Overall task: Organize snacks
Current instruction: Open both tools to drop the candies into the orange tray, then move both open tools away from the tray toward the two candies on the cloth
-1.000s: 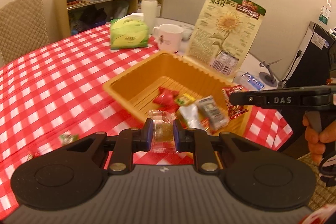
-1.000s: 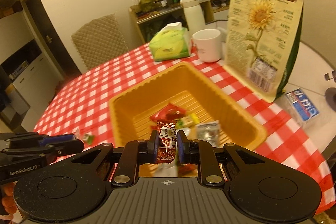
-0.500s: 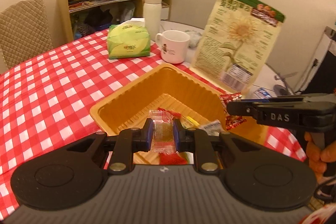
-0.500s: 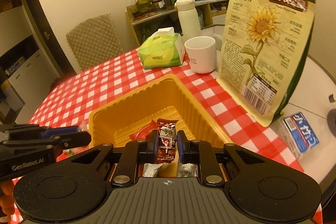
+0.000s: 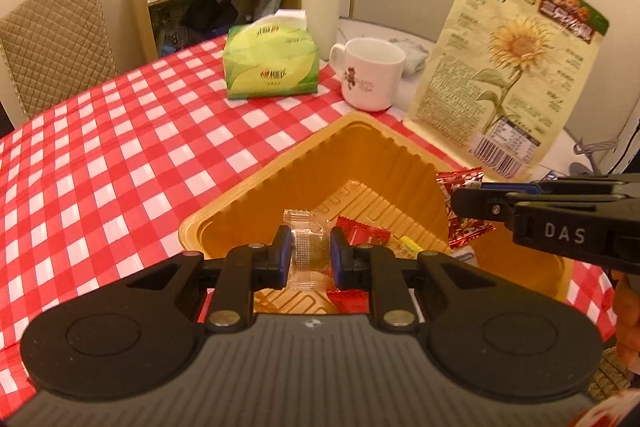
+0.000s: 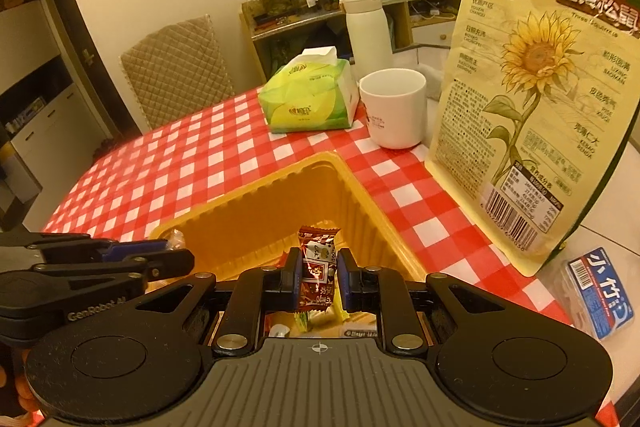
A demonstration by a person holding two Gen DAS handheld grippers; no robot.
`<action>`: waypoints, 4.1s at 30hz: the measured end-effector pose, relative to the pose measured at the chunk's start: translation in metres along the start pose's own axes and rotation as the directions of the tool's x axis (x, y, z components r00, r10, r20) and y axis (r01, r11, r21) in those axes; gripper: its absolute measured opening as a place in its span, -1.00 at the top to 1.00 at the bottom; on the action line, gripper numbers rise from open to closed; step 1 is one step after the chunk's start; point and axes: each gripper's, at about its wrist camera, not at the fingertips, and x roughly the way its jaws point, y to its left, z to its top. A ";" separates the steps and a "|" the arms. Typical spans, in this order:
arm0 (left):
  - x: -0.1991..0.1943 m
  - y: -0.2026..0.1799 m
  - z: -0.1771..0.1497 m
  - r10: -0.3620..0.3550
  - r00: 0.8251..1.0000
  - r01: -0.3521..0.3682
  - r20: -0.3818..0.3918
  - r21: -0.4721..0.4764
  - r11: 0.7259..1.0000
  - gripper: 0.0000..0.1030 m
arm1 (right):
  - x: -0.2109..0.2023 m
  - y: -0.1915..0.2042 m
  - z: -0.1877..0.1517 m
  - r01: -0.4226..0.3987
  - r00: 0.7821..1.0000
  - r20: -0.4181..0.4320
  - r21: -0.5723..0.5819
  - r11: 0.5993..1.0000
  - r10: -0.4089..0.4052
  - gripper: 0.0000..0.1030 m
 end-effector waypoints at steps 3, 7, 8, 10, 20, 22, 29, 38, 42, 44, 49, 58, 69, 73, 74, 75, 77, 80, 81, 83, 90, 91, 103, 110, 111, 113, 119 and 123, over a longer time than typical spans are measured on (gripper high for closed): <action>0.010 0.002 0.000 0.000 1.000 0.000 -0.016 -0.002 1.000 0.65 | 0.006 0.000 0.000 0.002 1.000 -0.008 0.001 1.000 -0.002 0.64; 0.021 0.003 0.000 0.003 0.999 -0.003 -0.037 0.002 1.000 0.65 | 0.013 -0.001 0.001 0.007 1.000 -0.017 0.007 1.000 -0.007 0.64; 0.023 0.003 0.000 0.002 0.999 -0.002 -0.041 0.002 1.000 0.65 | 0.014 -0.001 0.001 0.009 1.000 -0.020 0.008 1.000 -0.008 0.64; 0.025 0.004 0.001 0.001 0.999 -0.001 -0.044 0.001 1.000 0.64 | 0.015 -0.002 0.001 0.011 1.000 -0.020 0.008 1.000 -0.011 0.64; 0.023 0.009 0.002 -0.012 0.999 0.011 -0.046 -0.022 1.000 0.34 | 0.021 0.001 0.002 0.019 1.000 -0.025 0.003 1.000 -0.019 0.64; 0.020 0.010 0.001 -0.009 0.999 0.008 -0.041 -0.028 1.000 0.33 | 0.022 0.002 0.002 0.020 0.999 -0.026 -0.001 1.000 -0.020 0.64; 0.005 0.016 -0.002 0.009 1.000 -0.010 -0.020 -0.033 0.999 0.21 | 0.030 0.006 0.002 0.017 0.999 -0.030 -0.014 1.000 -0.017 0.64; -0.013 0.019 -0.005 0.019 1.000 -0.019 0.007 -0.045 0.999 0.08 | 0.040 0.003 0.003 0.006 0.998 -0.056 0.016 1.000 -0.005 0.63; -0.022 0.018 -0.006 0.018 1.000 -0.017 0.021 -0.053 0.998 -0.05 | 0.034 0.003 0.005 -0.013 0.998 -0.054 0.055 0.998 0.016 0.23; -0.028 0.018 -0.006 0.012 0.999 -0.011 0.030 -0.056 0.998 -0.10 | 0.026 0.004 0.004 -0.016 1.000 -0.025 0.063 0.998 0.017 -0.33; -0.048 0.016 -0.009 0.006 0.998 -0.002 0.068 -0.070 0.998 -0.31 | 0.007 0.007 0.002 -0.015 1.000 0.006 0.082 0.997 0.014 -0.44; -0.092 0.012 -0.021 -0.021 0.991 0.031 0.133 -0.074 0.997 -0.61 | -0.033 0.005 -0.010 -0.016 0.999 0.039 0.141 0.990 0.011 -0.80; -0.141 0.014 -0.062 -0.048 0.990 0.059 0.135 -0.082 0.995 -0.71 | -0.075 0.015 -0.046 -0.051 0.999 0.021 0.122 0.991 0.049 -0.82; -0.155 0.017 -0.080 -0.047 0.992 0.058 0.120 -0.089 0.994 -0.71 | -0.084 0.024 -0.063 -0.059 0.998 -0.008 0.072 0.996 0.060 -0.82; -0.158 0.018 -0.085 -0.046 0.992 0.057 0.116 -0.093 0.994 -0.71 | -0.086 0.026 -0.067 -0.063 0.998 -0.018 0.059 0.996 0.064 -0.82; -0.162 0.020 -0.090 -0.045 0.993 0.056 0.112 -0.096 0.994 -0.71 | -0.088 0.029 -0.071 -0.066 0.997 -0.026 0.045 0.997 0.067 -0.82; -0.168 0.023 -0.099 -0.037 0.994 0.048 0.105 -0.104 0.993 -0.71 | -0.092 0.034 -0.079 -0.069 0.997 -0.036 0.018 0.997 0.070 -0.82; -0.176 0.030 -0.112 -0.019 0.996 0.030 0.092 -0.121 0.992 -0.71 | -0.098 0.042 -0.089 -0.082 0.996 -0.047 -0.015 0.997 0.081 -0.82; -0.179 0.033 -0.117 -0.014 0.996 0.025 0.085 -0.132 0.991 -0.71 | -0.100 0.045 -0.092 -0.088 0.995 -0.052 -0.022 0.996 0.086 -0.82; -0.183 0.040 -0.126 -0.004 0.997 0.015 0.071 -0.156 0.988 -0.71 | -0.103 0.052 -0.098 -0.103 0.993 -0.061 -0.040 0.994 0.100 -0.82; -0.196 0.059 -0.150 0.026 0.999 -0.018 0.037 -0.198 0.980 -0.71 | -0.099 0.083 -0.116 -0.175 0.978 -0.129 -0.072 0.982 0.165 -0.82; -0.198 0.062 -0.153 0.032 0.999 -0.024 0.036 -0.203 0.979 -0.71 | -0.098 0.088 -0.118 -0.185 0.975 -0.138 -0.081 0.979 0.173 -0.82; -0.214 0.108 -0.184 0.111 0.994 -0.104 0.007 -0.280 0.954 -0.71 | -0.069 0.151 -0.139 -0.254 0.953 -0.214 -0.178 0.951 0.215 -0.82; -0.222 0.141 -0.200 0.142 0.990 -0.139 -0.017 -0.318 0.938 -0.70 | -0.042 0.183 -0.144 -0.257 0.948 -0.248 -0.215 0.942 0.202 -0.82; -0.223 0.145 -0.202 0.146 0.989 -0.144 -0.018 -0.321 0.936 -0.70 | -0.039 0.187 -0.144 -0.260 0.947 -0.250 -0.221 0.940 0.203 -0.82; -0.225 0.155 -0.205 0.152 0.988 -0.151 -0.023 -0.330 0.932 -0.70 | -0.032 0.197 -0.145 -0.263 0.946 -0.254 -0.236 0.936 0.201 -0.82; -0.227 0.181 -0.212 0.168 0.985 -0.169 -0.035 -0.347 0.922 -0.70 | -0.014 0.223 -0.145 -0.266 0.947 -0.255 -0.279 0.922 0.196 -0.82; -0.225 0.198 -0.214 0.178 0.983 -0.182 -0.045 -0.355 0.917 -0.69 | -0.001 0.235 -0.145 -0.267 0.948 -0.254 -0.299 0.916 0.193 -0.82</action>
